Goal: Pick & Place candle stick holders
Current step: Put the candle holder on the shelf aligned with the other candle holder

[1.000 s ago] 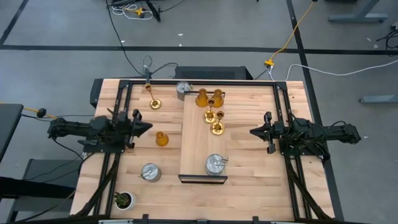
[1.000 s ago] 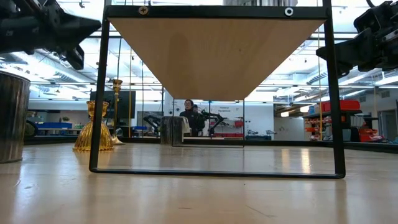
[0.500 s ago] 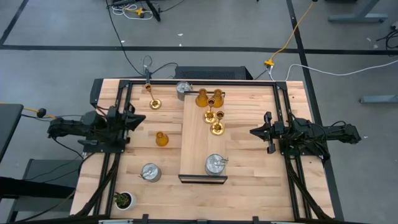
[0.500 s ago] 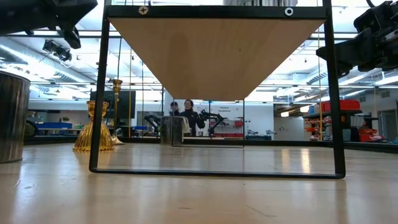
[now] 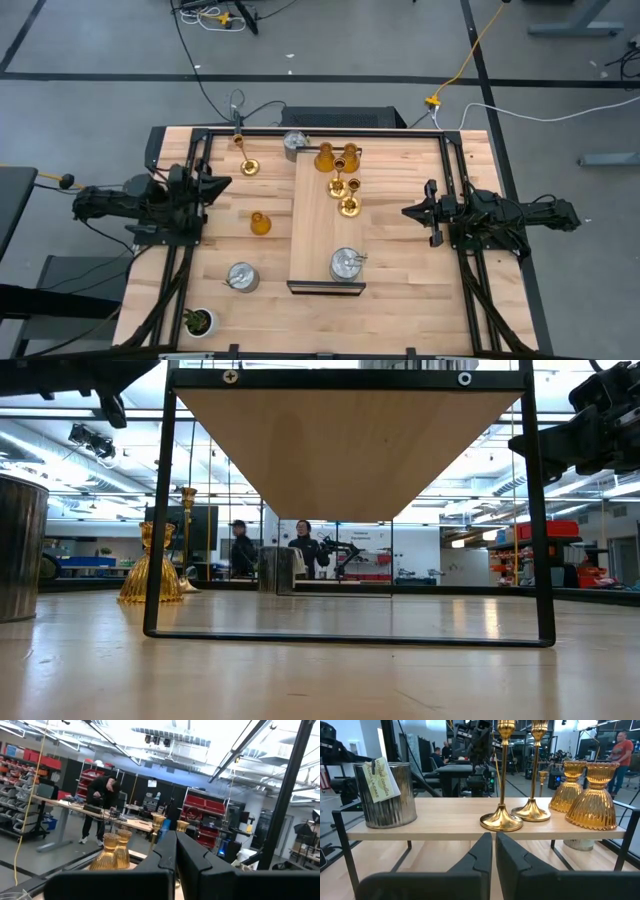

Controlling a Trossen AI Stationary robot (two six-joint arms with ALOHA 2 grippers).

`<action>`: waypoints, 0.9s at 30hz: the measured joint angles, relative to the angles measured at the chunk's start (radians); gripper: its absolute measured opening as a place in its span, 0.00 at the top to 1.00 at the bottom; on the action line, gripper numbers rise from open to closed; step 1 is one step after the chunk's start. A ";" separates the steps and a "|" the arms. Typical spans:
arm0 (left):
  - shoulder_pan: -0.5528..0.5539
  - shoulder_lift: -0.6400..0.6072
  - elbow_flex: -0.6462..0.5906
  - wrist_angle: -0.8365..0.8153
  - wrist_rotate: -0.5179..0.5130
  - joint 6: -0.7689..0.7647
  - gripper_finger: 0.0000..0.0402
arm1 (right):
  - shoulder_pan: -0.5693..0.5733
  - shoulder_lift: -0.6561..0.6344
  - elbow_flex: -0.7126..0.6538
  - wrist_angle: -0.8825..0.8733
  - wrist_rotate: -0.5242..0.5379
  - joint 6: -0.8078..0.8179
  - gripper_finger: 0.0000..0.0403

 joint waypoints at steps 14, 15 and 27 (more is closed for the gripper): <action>0.000 0.200 0.271 -0.089 0.002 0.007 0.98 | 0.000 0.000 0.000 0.000 0.000 0.000 0.93; 0.000 0.213 0.302 -0.123 0.002 0.009 0.98 | 0.000 0.000 0.000 0.000 0.000 0.000 0.93; 0.000 0.368 0.580 -0.281 -0.024 0.102 0.98 | 0.000 0.000 0.000 0.000 0.000 0.000 0.93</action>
